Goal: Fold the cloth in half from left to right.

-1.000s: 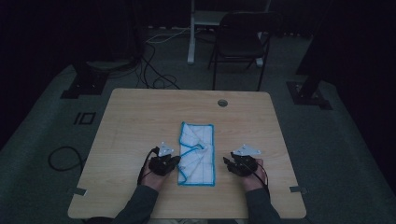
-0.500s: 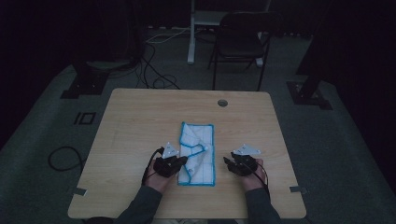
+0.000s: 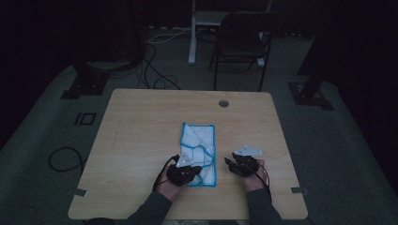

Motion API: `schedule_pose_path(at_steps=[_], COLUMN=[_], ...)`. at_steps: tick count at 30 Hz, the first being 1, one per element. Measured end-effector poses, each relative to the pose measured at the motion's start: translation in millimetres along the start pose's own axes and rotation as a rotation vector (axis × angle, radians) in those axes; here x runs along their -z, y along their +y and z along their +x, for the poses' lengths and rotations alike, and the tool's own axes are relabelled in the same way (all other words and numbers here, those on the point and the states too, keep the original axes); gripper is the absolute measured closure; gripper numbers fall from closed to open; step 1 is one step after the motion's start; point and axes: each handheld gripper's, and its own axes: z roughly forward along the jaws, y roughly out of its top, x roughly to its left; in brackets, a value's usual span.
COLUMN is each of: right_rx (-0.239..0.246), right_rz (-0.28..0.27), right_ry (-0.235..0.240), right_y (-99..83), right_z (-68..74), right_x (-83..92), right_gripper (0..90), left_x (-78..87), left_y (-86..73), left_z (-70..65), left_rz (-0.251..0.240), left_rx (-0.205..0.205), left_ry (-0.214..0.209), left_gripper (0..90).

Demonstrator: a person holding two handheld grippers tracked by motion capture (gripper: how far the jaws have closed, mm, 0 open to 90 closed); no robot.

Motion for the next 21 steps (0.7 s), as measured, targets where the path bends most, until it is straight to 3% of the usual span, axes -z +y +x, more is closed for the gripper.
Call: schedule_pose_path(at_steps=[5,13,21], right_rx=[-0.001,0.002,0.002], right_rz=[-0.002,-0.004,-0.016], right_ry=[-0.001,0.000,0.006], right_y=[0.1,0.5,2.6], right_z=[0.2,0.3,1.3], right_x=[0.5,0.3,1.0], right_gripper=[57.3,57.0,57.1], left_x=[3.6,18.1,21.5], left_y=[1.8,0.8,-11.2], left_z=[0.0,3.7,12.7], left_rz=[-0.050,-0.093,-0.057], left_rx=[0.011,0.016,0.013], left_ry=[-0.032,-0.021,0.048], left_gripper=[68.4,65.3,65.4])
